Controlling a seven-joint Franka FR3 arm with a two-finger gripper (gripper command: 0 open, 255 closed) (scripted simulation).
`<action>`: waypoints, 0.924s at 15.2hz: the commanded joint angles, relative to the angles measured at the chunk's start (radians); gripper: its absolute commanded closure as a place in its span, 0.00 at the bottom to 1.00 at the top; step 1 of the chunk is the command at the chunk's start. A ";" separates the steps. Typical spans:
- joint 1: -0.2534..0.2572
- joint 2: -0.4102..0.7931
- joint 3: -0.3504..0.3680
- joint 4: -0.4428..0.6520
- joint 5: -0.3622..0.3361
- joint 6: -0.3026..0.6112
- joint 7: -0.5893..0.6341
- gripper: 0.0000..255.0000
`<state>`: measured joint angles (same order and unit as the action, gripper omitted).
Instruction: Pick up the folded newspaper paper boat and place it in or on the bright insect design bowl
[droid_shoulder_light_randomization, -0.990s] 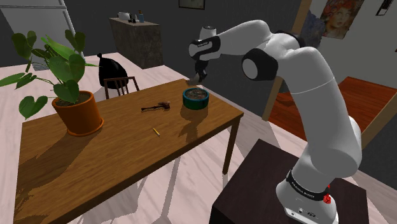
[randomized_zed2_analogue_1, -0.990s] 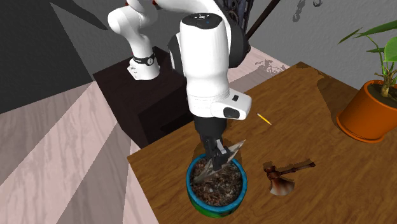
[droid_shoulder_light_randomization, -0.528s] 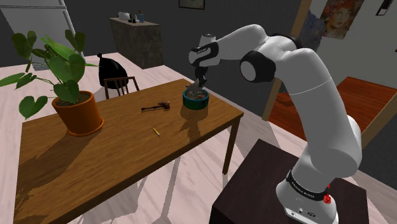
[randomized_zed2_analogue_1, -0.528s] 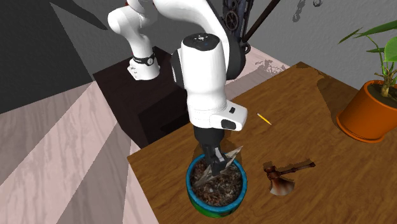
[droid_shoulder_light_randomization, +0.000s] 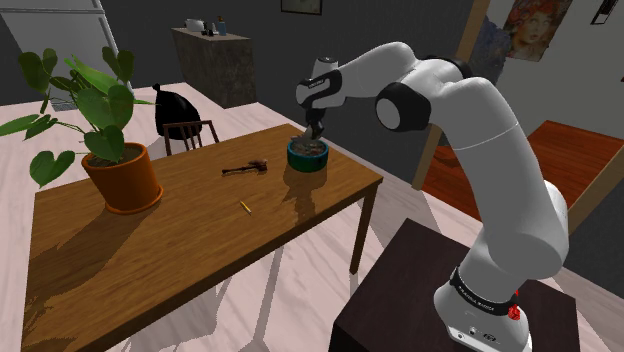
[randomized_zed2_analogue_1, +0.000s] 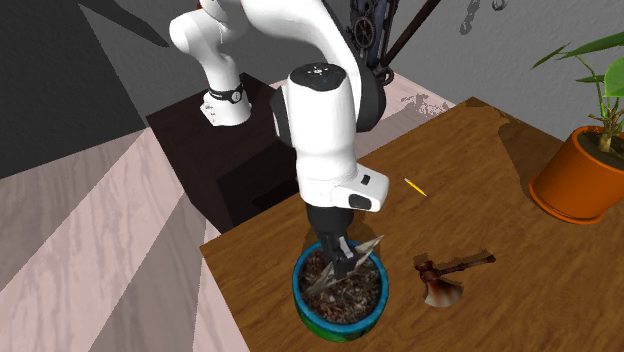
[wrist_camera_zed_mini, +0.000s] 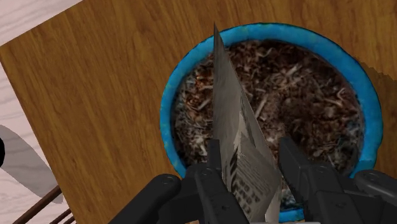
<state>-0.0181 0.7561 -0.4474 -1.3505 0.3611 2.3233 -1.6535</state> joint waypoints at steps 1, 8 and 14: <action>-0.001 0.001 -0.001 -0.001 0.000 0.000 0.000 1.00; 0.008 -0.026 -0.009 -0.015 -0.008 -0.013 0.003 0.00; 0.032 -0.097 -0.030 -0.045 -0.033 -0.054 0.013 0.00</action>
<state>0.0128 0.6621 -0.4765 -1.3922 0.3294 2.2701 -1.6400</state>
